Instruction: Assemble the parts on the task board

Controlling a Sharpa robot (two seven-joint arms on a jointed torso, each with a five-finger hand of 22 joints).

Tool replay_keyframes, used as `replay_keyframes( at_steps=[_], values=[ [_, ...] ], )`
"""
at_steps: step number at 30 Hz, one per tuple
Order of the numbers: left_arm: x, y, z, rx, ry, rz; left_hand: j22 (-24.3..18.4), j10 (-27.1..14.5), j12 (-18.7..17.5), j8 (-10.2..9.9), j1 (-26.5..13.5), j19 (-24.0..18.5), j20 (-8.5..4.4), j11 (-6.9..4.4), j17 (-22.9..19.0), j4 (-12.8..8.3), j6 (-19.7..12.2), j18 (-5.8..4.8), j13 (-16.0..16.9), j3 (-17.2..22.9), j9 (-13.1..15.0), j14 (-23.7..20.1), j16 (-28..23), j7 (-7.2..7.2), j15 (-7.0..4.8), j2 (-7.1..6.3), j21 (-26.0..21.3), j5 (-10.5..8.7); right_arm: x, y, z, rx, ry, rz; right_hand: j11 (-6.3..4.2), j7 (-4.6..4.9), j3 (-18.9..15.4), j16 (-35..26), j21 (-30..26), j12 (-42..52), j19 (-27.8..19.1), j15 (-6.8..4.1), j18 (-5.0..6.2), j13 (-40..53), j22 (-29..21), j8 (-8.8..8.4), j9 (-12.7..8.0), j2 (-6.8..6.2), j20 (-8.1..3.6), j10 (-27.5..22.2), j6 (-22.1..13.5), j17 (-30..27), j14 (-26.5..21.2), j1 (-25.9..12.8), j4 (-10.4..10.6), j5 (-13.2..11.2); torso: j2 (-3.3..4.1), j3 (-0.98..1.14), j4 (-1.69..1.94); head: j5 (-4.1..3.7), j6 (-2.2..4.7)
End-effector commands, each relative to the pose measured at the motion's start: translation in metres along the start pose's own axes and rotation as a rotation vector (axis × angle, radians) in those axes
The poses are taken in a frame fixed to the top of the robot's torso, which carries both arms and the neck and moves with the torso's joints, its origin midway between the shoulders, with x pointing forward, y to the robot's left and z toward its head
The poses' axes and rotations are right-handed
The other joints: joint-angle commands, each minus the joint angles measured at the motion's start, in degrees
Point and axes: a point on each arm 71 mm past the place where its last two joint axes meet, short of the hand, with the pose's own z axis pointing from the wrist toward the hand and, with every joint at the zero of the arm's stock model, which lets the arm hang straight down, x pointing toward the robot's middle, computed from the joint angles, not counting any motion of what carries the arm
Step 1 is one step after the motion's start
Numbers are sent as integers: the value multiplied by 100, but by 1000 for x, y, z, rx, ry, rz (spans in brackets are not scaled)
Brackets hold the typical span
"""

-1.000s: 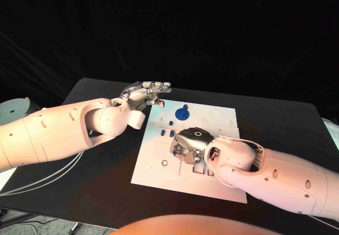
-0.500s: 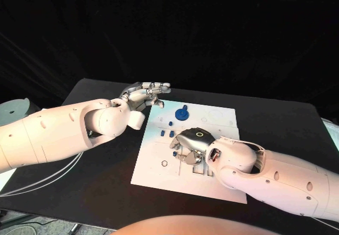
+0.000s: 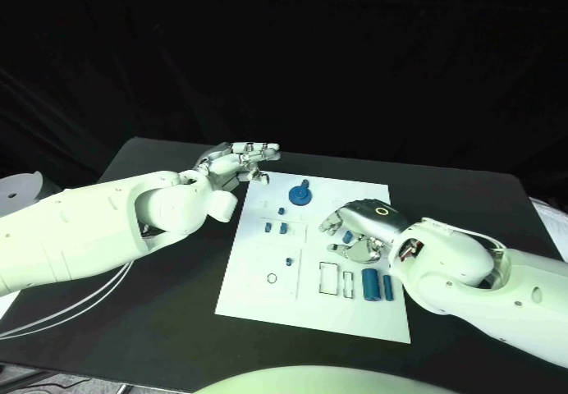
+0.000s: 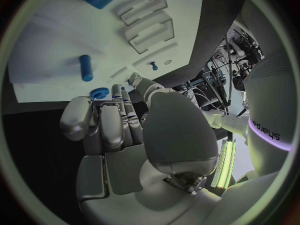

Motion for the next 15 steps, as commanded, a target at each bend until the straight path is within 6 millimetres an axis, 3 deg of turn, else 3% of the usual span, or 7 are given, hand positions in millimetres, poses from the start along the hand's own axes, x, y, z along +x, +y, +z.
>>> replay_keyframes(
  at_steps=[1,3,7,15],
  values=[
    [2,-1,0,4,16,-7,-7,-2,22,27,-46,-44,3,19,-7,-16,-16,106,1,-13,-5,-32,-27,21,7,11,-31,29,-5,-12,-5,65,25,-9,-44,-112,-179,-37,-42,-105,-5,-136,68,-19,-31,-16,-13,-152,-35,-228,-51,-24,187,-7,35,-9,-3,-1,-28,-44,31],
    [2,-1,0,3,17,-7,-7,-2,22,27,-46,-44,3,19,-7,-16,-16,106,1,-13,-5,-32,-27,21,7,11,-31,29,-7,-22,-10,99,45,-32,-162,-228,-514,-57,-74,-184,-9,-281,70,-6,-65,-15,-18,-165,-184,-453,-136,-57,195,29,116,-1,-4,2,-34,-62,49],
    [2,0,0,3,17,-7,-7,-2,22,27,-46,-44,3,19,-7,-16,-16,106,1,-13,-5,-32,-27,21,7,11,-31,29,-9,-35,-15,143,76,-68,-223,-284,-1164,-79,-122,-169,1,-331,63,1,-108,-13,-15,-81,-253,-649,-221,-104,216,266,319,21,1,8,-26,-87,63],
    [2,0,0,5,14,-7,-7,-2,22,27,-46,-44,3,19,-7,-16,-16,106,1,-13,-5,-32,-27,21,7,11,-31,29,-8,-40,-16,152,85,-84,-167,-307,-1306,-112,-125,-78,35,-296,55,8,-98,-3,-7,52,-230,-556,-133,-165,218,500,470,20,3,1,-16,-119,72]
  ],
)
